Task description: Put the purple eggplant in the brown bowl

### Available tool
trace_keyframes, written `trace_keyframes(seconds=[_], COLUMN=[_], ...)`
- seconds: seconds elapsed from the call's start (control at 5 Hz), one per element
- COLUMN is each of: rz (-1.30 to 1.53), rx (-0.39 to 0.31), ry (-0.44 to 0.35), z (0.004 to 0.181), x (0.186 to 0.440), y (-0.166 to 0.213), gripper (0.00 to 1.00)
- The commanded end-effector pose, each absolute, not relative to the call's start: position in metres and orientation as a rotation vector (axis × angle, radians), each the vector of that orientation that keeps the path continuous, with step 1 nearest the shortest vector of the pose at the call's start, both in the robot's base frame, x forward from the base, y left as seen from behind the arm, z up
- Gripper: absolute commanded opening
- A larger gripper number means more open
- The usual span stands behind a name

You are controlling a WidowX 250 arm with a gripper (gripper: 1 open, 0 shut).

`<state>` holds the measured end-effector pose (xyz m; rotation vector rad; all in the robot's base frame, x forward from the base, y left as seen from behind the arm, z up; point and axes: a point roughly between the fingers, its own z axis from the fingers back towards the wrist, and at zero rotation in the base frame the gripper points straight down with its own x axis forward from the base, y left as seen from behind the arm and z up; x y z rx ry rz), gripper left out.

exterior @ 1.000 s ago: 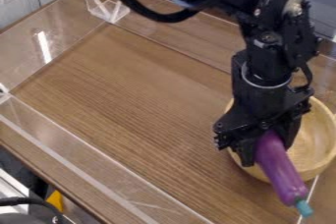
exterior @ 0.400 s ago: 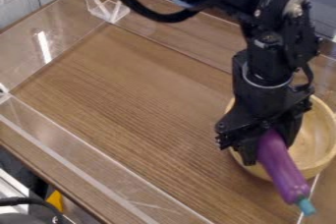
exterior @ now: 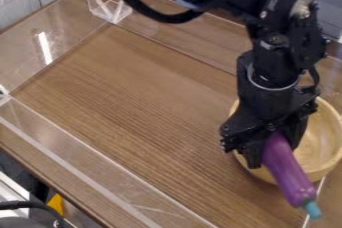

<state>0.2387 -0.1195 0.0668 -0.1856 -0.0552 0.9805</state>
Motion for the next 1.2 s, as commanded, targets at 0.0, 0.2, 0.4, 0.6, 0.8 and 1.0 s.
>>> trace_keyframes(seconds=[0.0,0.2,0.4,0.6,0.8,1.0], rz=[0.965,0.967,0.969,0.972,0.975,0.978], rx=[-0.202,-0.193,-0.184,-0.173,-0.162,-0.151], ry=[-0.076,-0.077,-0.077,-0.077,-0.077,-0.076], z=[0.070,0.067,0.065,0.063,0.061,0.058], x=[0.243,0.242,0.241,0.240,0.239,0.238], y=[-0.126,-0.127,-0.127,-0.128,-0.128,-0.129], gripper=[0.00,0.00,0.00,0.00,0.00,0.00])
